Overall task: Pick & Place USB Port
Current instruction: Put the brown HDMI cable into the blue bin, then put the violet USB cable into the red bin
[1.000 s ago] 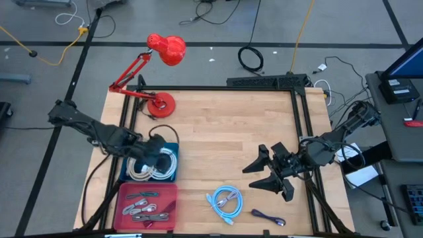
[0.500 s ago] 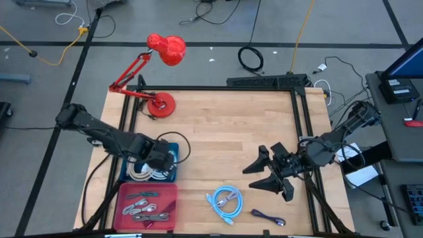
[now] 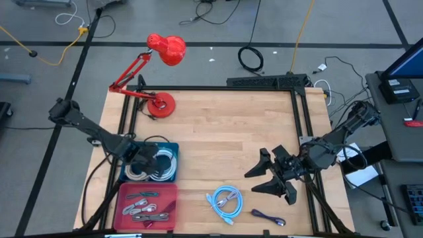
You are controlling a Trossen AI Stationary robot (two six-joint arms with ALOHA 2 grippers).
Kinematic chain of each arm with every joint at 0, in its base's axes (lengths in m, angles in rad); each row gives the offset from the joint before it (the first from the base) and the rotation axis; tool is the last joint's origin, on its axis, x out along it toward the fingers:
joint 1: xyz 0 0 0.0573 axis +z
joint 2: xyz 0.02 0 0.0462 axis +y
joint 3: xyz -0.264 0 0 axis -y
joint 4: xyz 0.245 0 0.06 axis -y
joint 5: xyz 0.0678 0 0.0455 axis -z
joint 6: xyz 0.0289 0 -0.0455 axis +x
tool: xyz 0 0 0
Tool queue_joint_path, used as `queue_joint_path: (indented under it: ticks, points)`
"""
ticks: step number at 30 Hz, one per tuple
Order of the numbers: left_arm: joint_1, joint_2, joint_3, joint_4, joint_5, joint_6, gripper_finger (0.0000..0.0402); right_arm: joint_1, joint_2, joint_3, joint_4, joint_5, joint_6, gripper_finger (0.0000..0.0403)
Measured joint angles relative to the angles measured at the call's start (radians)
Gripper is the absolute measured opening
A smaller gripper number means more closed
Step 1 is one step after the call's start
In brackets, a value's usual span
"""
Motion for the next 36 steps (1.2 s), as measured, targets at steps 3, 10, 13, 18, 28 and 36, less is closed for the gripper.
queue_joint_path:
  ticks: [3,10,13,18,28,36]
  points:
    - [-0.008,-0.035,0.000,-0.033,-0.014,-0.023,0.0000,-0.001,0.000,0.000,0.000,0.004,-0.001,0.0242]
    - [-0.016,-0.070,0.000,-0.050,-0.058,-0.039,0.0000,-0.009,0.000,0.000,0.001,0.025,-0.005,0.0242]
    - [-0.017,-0.069,0.000,-0.054,-0.056,-0.037,0.0000,-0.009,0.000,0.000,0.001,0.028,-0.009,0.0242]
    - [-0.017,-0.070,0.000,-0.041,-0.055,-0.031,0.0000,-0.009,0.000,0.000,0.002,0.027,-0.010,0.0242]
    - [-0.016,-0.069,0.000,0.069,-0.091,0.039,0.0000,-0.009,0.000,0.000,0.001,0.027,-0.011,0.0242]
    - [-0.011,-0.069,-0.001,0.328,-0.145,0.125,0.0000,-0.009,0.000,0.000,-0.006,0.026,-0.011,0.0242]
